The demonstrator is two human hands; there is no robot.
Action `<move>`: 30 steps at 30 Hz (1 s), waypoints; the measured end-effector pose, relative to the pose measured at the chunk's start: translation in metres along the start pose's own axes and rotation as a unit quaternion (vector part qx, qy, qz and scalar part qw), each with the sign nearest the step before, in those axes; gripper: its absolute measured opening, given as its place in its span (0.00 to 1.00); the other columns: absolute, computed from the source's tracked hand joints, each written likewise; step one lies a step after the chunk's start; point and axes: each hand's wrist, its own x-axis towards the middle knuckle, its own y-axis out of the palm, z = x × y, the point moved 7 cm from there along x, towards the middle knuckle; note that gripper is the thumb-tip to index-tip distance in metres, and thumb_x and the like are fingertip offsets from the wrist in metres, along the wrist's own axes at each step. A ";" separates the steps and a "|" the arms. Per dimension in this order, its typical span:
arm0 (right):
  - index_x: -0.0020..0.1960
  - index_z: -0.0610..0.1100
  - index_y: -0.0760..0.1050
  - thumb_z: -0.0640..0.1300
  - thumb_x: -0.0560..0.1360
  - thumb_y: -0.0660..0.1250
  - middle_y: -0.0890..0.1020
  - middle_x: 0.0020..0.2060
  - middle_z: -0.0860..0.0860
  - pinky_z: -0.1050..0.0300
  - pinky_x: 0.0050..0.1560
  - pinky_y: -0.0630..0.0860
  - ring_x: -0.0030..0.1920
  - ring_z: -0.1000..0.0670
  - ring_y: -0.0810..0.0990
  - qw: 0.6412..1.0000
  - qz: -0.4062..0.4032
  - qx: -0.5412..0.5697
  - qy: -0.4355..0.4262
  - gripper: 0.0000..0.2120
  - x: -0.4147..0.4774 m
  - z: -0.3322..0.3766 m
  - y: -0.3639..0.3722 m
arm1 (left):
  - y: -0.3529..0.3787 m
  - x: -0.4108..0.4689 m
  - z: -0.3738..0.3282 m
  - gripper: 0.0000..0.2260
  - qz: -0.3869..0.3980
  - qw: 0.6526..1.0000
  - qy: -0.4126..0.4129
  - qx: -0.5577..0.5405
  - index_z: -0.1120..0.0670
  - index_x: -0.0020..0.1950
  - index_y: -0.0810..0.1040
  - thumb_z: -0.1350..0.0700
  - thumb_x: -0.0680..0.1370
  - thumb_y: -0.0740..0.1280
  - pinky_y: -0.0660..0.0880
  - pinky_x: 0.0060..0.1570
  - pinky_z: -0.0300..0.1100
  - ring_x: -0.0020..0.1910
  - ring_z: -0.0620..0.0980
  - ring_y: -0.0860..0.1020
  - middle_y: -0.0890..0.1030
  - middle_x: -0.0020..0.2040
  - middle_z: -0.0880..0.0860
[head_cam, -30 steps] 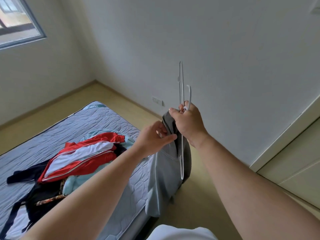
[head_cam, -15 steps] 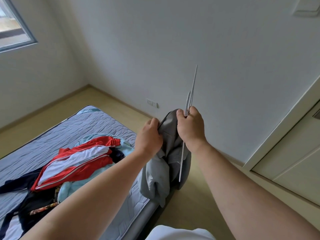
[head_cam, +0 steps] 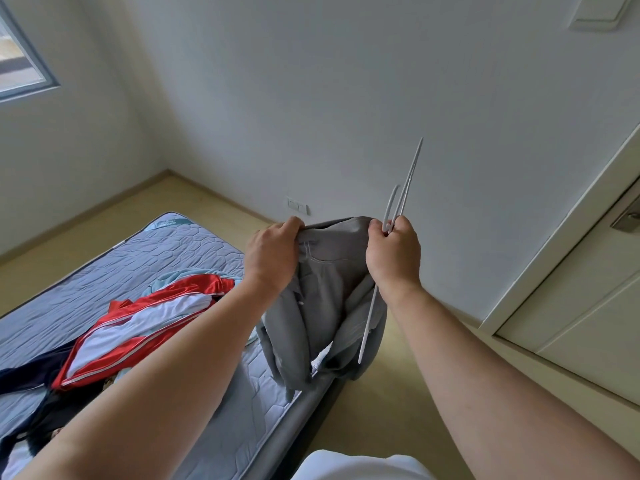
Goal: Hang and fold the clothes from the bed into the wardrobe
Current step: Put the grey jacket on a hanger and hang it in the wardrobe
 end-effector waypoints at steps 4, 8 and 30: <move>0.36 0.50 0.61 0.45 0.79 0.63 0.70 0.33 0.56 0.55 0.34 0.62 0.38 0.45 0.69 1.000 -0.002 -0.006 0.014 0.16 0.003 -0.005 -0.003 | -0.021 0.002 -0.004 0.12 -0.081 0.995 0.025 -0.055 0.57 0.55 0.81 0.67 0.74 0.66 0.74 0.47 0.49 0.51 0.61 0.78 0.81 0.55 0.55; 0.37 0.49 0.64 0.46 0.79 0.63 0.72 0.34 0.56 0.53 0.41 0.67 0.40 0.44 0.73 1.000 0.004 0.010 0.026 0.13 0.005 -0.006 -0.001 | -0.024 0.012 0.003 0.18 -0.101 0.982 -0.049 -0.150 0.57 0.57 0.81 0.70 0.73 0.60 0.72 0.50 0.44 0.52 0.59 0.77 0.80 0.55 0.57; 0.37 0.50 0.62 0.43 0.78 0.60 0.72 0.34 0.55 0.54 0.38 0.65 0.41 0.42 0.73 0.996 -0.053 -0.053 0.048 0.13 0.015 -0.031 -0.017 | 0.025 -0.009 0.037 0.13 0.142 0.989 -0.034 -0.025 0.55 0.51 0.71 0.68 0.70 0.61 0.68 0.35 0.46 0.43 0.59 0.75 0.75 0.47 0.53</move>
